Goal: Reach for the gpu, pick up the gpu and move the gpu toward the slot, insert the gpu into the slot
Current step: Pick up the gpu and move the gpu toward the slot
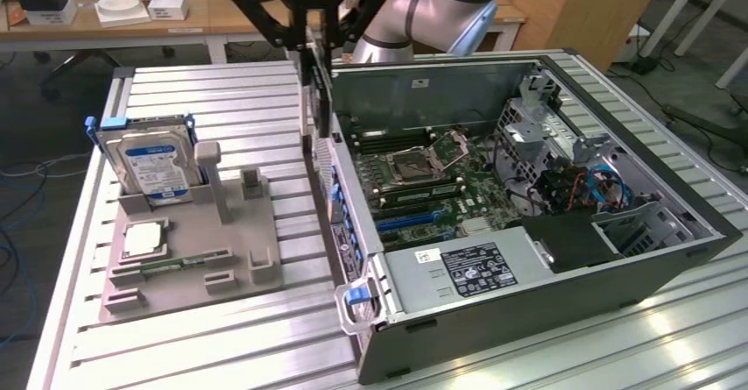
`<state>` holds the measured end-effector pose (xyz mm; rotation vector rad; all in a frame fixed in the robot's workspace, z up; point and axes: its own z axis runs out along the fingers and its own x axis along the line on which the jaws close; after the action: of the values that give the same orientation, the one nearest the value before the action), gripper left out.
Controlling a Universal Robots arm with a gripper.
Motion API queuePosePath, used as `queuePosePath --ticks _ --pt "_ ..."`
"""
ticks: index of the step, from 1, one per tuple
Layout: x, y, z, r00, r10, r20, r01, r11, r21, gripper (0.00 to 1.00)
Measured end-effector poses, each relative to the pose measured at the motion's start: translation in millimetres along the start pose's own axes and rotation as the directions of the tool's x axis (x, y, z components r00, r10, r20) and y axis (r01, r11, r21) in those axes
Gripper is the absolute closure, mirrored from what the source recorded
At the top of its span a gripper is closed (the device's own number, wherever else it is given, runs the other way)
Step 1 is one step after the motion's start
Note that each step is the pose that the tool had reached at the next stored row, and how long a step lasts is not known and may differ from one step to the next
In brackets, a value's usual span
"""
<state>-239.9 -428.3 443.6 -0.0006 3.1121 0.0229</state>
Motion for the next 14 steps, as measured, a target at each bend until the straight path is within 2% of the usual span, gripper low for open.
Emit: queuePosePath --ticks 14 --pt "-47.5 -0.1 4.0 0.9999 -0.010 -0.0002 0.010 0.9999 -0.0004 0.74"
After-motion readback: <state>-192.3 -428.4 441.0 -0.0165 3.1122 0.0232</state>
